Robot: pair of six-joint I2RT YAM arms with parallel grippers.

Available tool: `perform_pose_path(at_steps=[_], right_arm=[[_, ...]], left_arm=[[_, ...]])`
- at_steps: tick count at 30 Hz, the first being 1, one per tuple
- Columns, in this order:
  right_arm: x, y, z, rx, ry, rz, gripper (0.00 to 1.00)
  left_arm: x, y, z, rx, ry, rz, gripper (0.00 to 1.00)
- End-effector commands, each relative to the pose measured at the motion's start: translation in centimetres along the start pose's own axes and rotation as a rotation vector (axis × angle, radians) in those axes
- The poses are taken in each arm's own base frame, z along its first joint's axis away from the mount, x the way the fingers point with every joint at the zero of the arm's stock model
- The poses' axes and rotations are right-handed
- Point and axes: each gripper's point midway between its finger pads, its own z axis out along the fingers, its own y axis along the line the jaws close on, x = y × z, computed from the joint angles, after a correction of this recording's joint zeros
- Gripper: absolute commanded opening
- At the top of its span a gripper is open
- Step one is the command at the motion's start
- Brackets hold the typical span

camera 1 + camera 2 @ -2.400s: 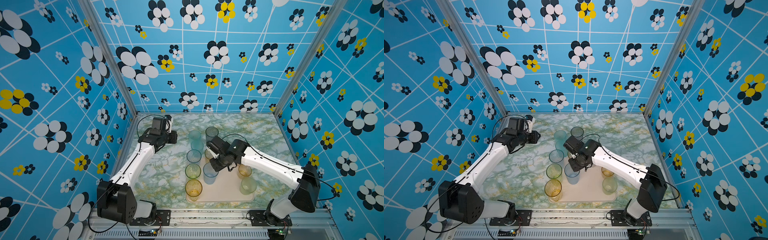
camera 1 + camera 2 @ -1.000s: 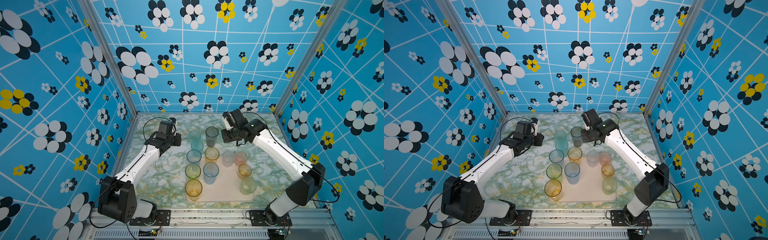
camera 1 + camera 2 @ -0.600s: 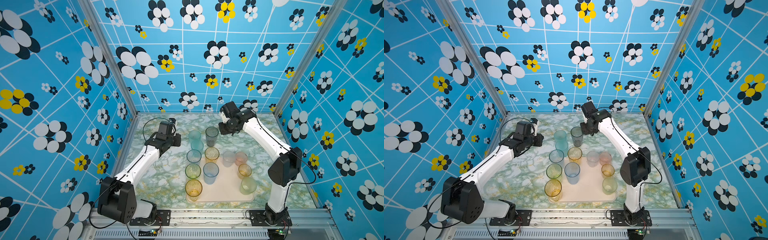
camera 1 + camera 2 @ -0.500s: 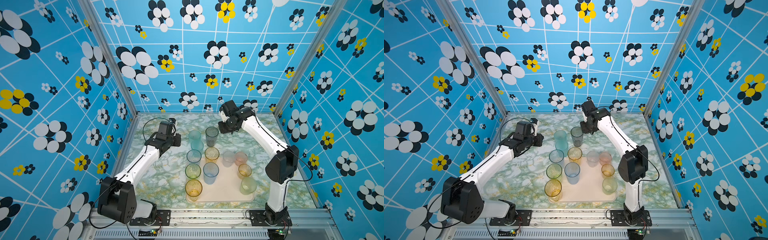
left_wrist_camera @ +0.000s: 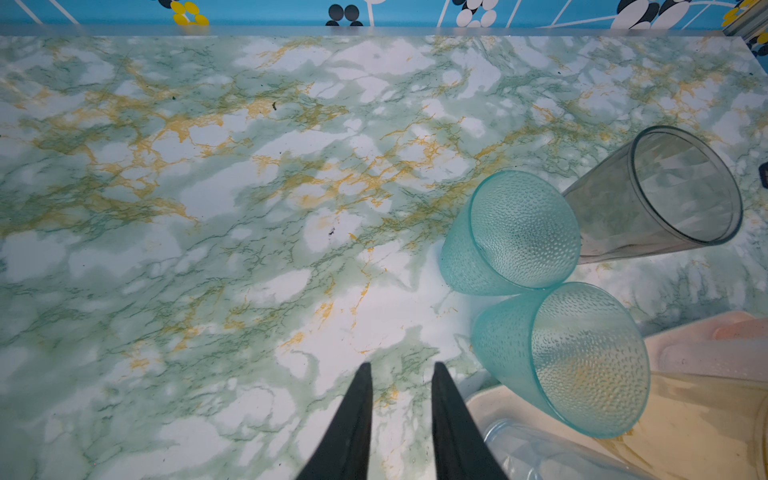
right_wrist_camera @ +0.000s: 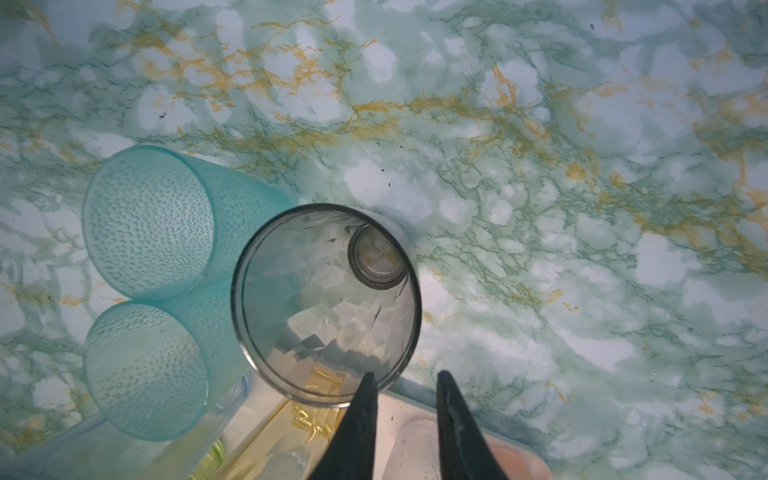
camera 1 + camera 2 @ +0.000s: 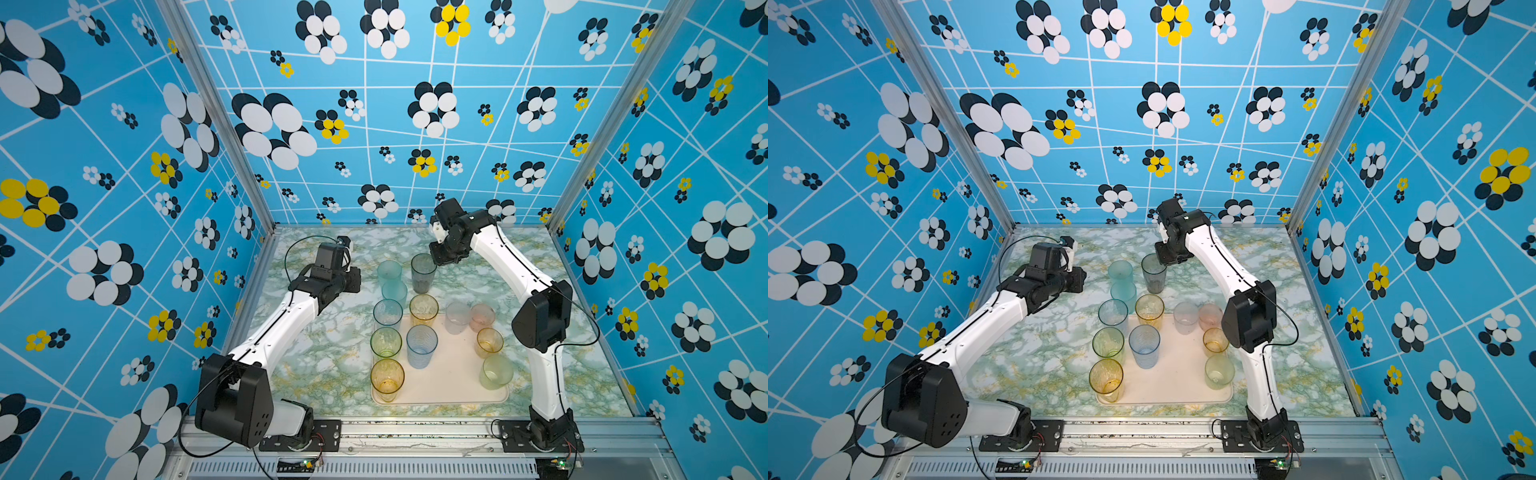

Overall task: Place the glasses into the tray
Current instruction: 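Lower and close the right gripper on the grey cup rim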

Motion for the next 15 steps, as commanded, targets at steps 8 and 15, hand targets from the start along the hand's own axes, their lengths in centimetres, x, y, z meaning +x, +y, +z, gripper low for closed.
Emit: perform_pose_path(at_steps=[8,15], right_arm=[[0.3,-0.5,1.8,0.000,0.061,-0.003,0.27],[-0.1,-0.6,2.6,0.001,0.067,0.001,0.26]], left_arm=[[0.3,0.6,-0.4,-0.012,0.001,0.001,0.27],[0.3,0.8,-0.4,-0.015,0.003,-0.001,0.27]])
